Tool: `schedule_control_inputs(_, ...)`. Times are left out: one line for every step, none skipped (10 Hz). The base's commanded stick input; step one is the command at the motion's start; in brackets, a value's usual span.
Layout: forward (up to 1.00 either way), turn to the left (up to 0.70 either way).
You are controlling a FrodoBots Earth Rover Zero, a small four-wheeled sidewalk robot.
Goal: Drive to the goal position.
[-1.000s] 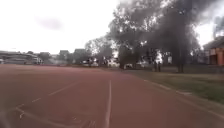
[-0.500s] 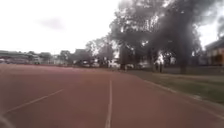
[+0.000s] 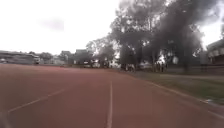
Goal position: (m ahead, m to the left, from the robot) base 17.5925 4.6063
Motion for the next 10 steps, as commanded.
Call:
schedule_control_inputs(0.70,0.00)
schedule_control_inputs(0.70,0.00)
schedule_control_inputs(0.70,0.00)
schedule_control_inputs(0.70,0.00)
schedule_control_inputs(0.70,0.00)
schedule_control_inputs(0.70,0.00)
schedule_control_inputs(0.70,0.00)
schedule_control_inputs(0.70,0.00)
schedule_control_inputs(0.70,0.00)
schedule_control_inputs(0.70,0.00)
